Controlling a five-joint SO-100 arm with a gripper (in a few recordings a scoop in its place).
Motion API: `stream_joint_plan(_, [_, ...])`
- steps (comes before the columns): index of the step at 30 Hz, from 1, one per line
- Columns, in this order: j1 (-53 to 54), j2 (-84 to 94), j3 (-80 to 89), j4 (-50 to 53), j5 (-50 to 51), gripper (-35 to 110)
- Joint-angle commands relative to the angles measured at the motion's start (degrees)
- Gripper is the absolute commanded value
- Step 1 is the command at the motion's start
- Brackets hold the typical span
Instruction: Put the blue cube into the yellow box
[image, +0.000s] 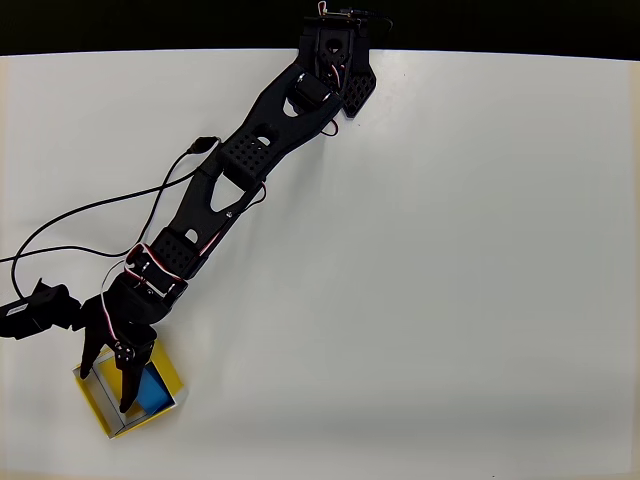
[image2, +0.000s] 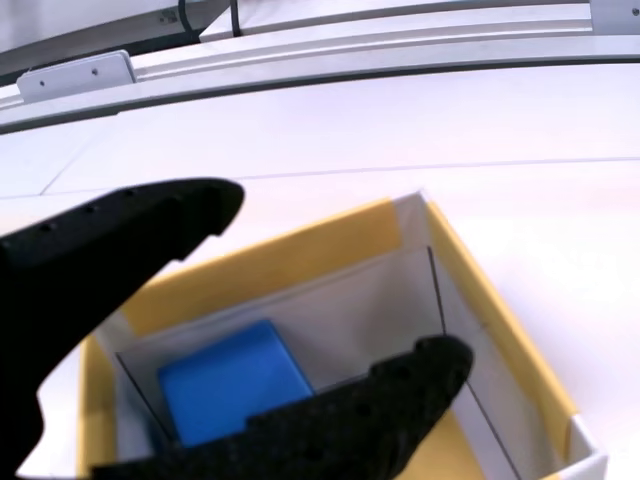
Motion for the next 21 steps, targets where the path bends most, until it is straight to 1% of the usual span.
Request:
stream_joint_plan(1, [0.8,14.2,0.3,4.2,0.2,39])
stream_joint_plan(6, [-0.4,27.1,11.9,11.8,0.7,34])
stream_joint_plan(10, [-1.9,36.2,21.8,13.7,0.3,31])
stream_joint_plan(13, [-2.9,39.6,24.2,16.3,0.2,30])
stream_joint_plan(16, [-3.7,42.7,26.2,19.4,-1.9,30])
stream_joint_plan(21, [-4.7,50.9,36.2,20.0,-6.3,29])
